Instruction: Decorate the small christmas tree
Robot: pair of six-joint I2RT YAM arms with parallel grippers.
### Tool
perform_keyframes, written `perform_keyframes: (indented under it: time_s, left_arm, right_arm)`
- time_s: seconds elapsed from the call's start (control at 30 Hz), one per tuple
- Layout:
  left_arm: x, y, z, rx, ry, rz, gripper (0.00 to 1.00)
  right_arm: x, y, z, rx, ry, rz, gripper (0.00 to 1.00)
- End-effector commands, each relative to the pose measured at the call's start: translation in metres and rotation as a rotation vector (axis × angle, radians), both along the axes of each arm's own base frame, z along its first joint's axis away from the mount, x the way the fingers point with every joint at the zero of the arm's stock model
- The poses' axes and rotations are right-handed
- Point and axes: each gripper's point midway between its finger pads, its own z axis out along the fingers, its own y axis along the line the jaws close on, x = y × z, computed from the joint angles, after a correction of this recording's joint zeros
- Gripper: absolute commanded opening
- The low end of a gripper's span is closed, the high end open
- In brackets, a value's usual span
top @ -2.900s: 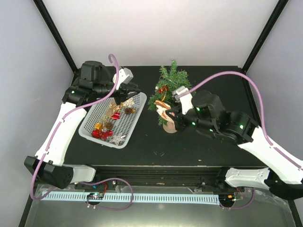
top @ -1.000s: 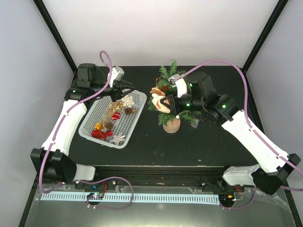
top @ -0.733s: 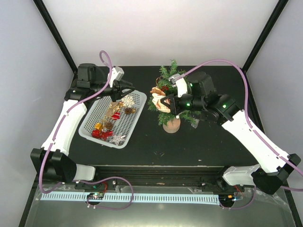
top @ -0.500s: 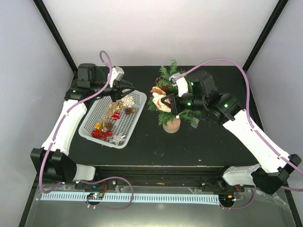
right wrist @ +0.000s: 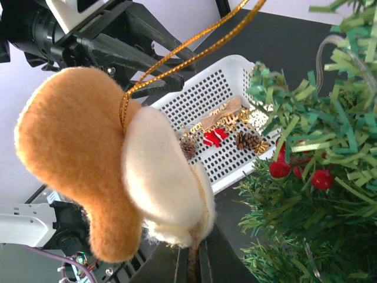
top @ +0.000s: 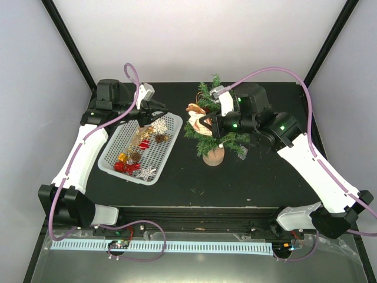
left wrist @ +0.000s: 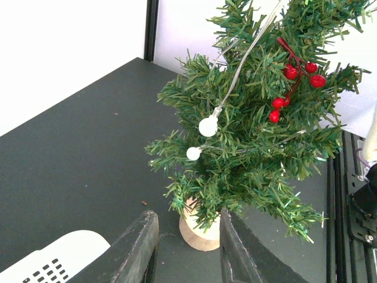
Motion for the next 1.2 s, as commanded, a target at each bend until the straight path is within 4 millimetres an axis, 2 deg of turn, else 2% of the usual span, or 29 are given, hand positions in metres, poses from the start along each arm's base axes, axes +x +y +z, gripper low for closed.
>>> perform_keyframes:
  time_s: [0.0, 0.77, 1.07, 1.1, 1.17]
  left_arm:
    - [-0.001, 0.0, -0.001, -0.008, -0.001, -0.026, 0.31]
    - [-0.004, -0.003, -0.004, -0.022, 0.02, -0.054, 0.31]
    - [-0.004, -0.004, -0.004, -0.026, 0.024, -0.064, 0.31]
    - [-0.005, -0.004, -0.004, -0.026, 0.025, -0.063, 0.31]
    - [-0.005, -0.004, -0.003, -0.025, 0.021, -0.062, 0.31]
  right_arm:
    - [-0.002, -0.009, -0.005, -0.014, -0.005, -0.017, 0.01]
    - [-0.004, -0.021, -0.035, -0.025, 0.043, -0.055, 0.01]
    - [-0.01, -0.022, -0.036, -0.009, 0.054, -0.046, 0.01]
    - [-0.01, -0.023, -0.037, -0.011, 0.056, -0.047, 0.04]
    - [-0.01, -0.023, -0.037, -0.009, 0.053, -0.05, 0.2]
